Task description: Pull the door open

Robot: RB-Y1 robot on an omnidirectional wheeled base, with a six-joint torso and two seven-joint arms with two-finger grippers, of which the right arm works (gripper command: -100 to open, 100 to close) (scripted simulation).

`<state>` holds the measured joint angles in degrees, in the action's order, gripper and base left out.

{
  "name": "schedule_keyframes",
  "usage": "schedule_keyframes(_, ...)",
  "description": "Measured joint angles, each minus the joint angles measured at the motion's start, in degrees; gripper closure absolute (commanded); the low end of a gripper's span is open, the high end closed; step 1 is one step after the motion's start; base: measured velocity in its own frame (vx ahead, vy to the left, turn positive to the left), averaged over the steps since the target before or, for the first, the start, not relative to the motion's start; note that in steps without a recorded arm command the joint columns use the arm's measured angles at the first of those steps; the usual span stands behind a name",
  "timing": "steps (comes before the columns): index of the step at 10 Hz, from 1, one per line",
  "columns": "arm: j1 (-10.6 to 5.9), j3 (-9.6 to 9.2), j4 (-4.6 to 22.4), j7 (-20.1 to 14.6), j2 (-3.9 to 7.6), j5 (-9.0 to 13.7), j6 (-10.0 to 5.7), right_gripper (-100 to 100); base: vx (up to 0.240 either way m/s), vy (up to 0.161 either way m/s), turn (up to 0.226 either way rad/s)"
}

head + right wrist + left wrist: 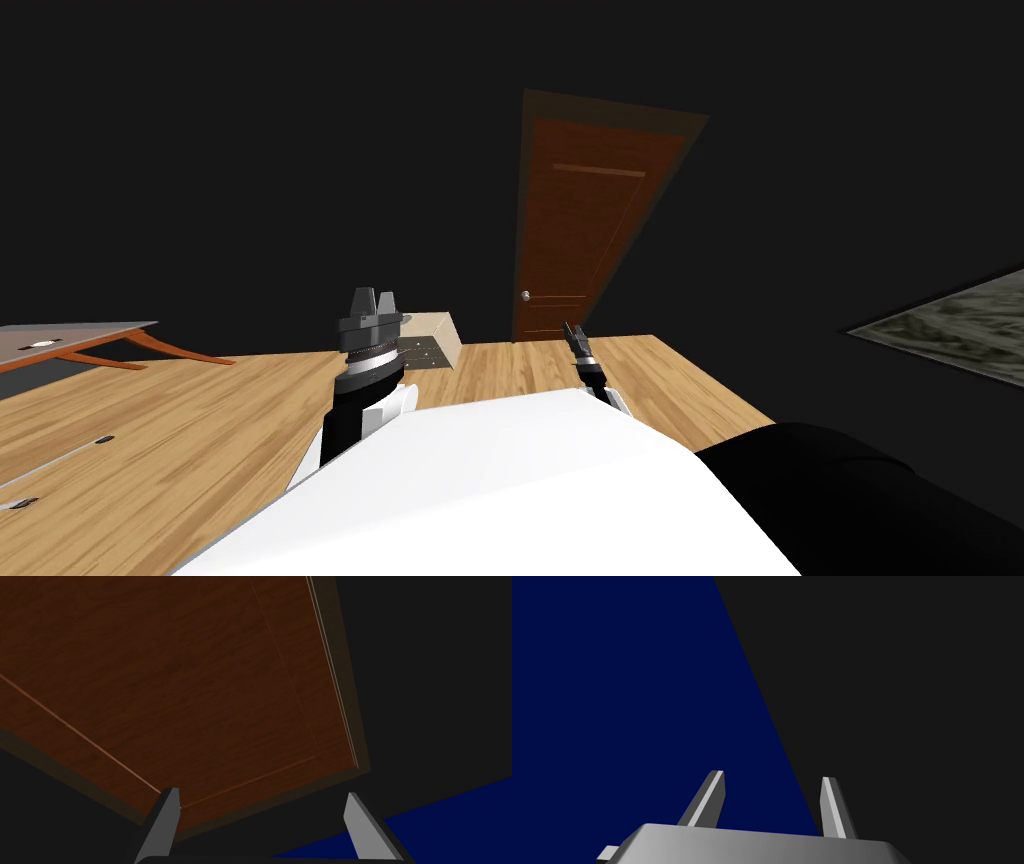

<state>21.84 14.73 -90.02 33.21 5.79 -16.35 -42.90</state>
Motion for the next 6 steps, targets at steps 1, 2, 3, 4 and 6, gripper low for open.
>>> schedule_keyframes(1, 0.11, 0.28, 1.0, 0.9, -0.10, -0.6, -0.66, -100, 0.092, 0.034, -0.007)
schedule_keyframes(2, -0.05, 0.67, 2.1, 1.6, 0.05, -1.2, -1.14, -100, 0.116, 0.024, -0.007)
schedule_keyframes(3, -0.20, 1.02, 3.2, 2.3, 0.10, -1.7, -1.61, -100, 0.157, 0.057, -0.007)
schedule_keyframes(4, -0.26, 1.39, 4.4, 3.4, -0.08, -2.6, -2.12, -100, 0.137, 0.062, -0.010)
schedule_keyframes(6, -0.72, 2.21, 6.9, 5.1, 0.11, -3.8, -3.06, -100, 0.108, 0.024, -0.007)
